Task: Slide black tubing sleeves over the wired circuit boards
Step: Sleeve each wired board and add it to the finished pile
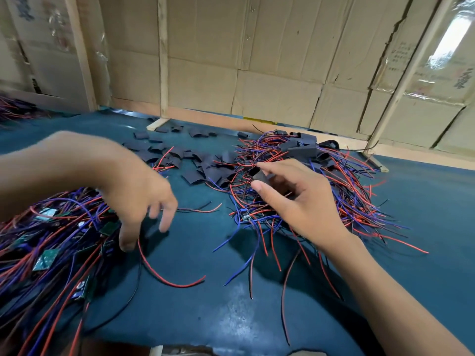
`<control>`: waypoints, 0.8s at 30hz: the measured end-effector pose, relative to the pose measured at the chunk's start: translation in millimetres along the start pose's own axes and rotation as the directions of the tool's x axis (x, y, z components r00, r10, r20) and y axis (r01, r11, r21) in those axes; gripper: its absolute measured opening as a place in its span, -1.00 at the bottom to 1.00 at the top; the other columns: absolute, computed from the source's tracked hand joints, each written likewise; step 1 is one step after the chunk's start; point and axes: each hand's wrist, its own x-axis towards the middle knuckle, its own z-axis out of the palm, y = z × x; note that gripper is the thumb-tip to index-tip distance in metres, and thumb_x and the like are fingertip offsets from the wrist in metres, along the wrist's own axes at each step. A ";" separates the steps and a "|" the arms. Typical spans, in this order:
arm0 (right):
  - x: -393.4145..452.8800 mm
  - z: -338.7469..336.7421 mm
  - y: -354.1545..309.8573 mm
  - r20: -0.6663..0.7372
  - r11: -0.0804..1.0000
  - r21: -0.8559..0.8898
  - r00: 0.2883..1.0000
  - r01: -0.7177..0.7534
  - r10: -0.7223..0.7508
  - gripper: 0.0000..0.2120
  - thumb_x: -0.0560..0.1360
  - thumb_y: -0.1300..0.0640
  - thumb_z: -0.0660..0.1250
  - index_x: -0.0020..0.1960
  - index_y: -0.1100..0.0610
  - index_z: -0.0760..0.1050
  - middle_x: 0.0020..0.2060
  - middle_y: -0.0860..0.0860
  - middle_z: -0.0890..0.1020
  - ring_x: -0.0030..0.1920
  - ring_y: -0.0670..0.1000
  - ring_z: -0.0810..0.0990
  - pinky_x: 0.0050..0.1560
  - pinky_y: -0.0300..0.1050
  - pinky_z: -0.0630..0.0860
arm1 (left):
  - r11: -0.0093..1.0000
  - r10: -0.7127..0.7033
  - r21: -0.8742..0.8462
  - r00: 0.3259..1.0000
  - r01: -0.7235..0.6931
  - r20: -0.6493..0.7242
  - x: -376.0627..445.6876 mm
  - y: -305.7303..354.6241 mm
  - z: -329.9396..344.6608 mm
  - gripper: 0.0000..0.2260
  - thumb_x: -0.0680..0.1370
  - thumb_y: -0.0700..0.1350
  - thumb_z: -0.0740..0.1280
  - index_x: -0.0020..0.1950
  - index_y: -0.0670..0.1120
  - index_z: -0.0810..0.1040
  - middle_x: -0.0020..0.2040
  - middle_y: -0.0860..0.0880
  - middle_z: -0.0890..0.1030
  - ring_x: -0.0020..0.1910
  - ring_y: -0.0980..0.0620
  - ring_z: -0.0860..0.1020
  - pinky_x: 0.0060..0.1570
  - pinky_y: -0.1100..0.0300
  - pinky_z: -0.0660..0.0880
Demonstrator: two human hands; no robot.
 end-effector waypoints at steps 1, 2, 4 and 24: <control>-0.3 0.9 -0.1 -0.004 1.000 -0.007 1.000 0.004 -0.004 -0.71 0.49 0.15 0.52 0.18 0.18 0.67 -0.03 -0.04 0.65 -0.08 -0.17 0.59 -0.01 -0.40 0.42 | 0.998 0.014 0.062 1.000 -0.013 -0.021 0.5 3.7 6.0 -0.66 0.27 0.02 0.62 -0.08 0.26 0.57 0.00 0.16 0.55 -0.03 0.11 0.56 0.03 0.23 0.53; -0.6 1.8 -0.2 -0.008 1.000 -0.014 1.000 0.011 -0.011 -0.72 0.49 0.15 0.52 0.18 0.18 0.67 -0.03 -0.03 0.65 -0.07 -0.17 0.59 -0.01 -0.41 0.43 | 0.994 0.075 0.081 0.995 -0.069 -0.070 2.3 6.4 10.2 -0.72 0.32 -0.03 0.59 -0.11 0.24 0.59 -0.02 0.15 0.56 -0.04 0.13 0.55 0.02 0.23 0.52; -0.9 3.1 1.0 -0.027 1.000 -0.026 0.999 0.017 -0.018 -0.72 0.49 0.16 0.52 0.19 0.18 0.67 -0.01 -0.02 0.66 -0.06 -0.15 0.60 -0.03 -0.44 0.43 | 0.978 0.206 0.056 0.965 -0.199 -0.165 4.6 10.7 15.3 -0.82 0.41 -0.10 0.50 -0.08 0.17 0.65 -0.05 0.13 0.62 -0.05 0.16 0.57 0.03 0.19 0.52; 3.6 -5.7 19.1 -0.079 0.979 -0.194 0.996 -0.059 0.044 -0.74 0.49 0.12 0.52 0.16 0.13 0.67 -0.01 -0.01 0.66 0.00 -0.18 0.57 0.07 -0.45 0.39 | 0.943 0.198 -0.040 0.652 -0.331 -0.732 77.2 50.7 -24.9 -0.90 0.50 -0.10 0.35 -0.17 0.05 0.46 -0.31 0.13 0.55 -0.33 0.26 0.46 -0.34 0.43 0.33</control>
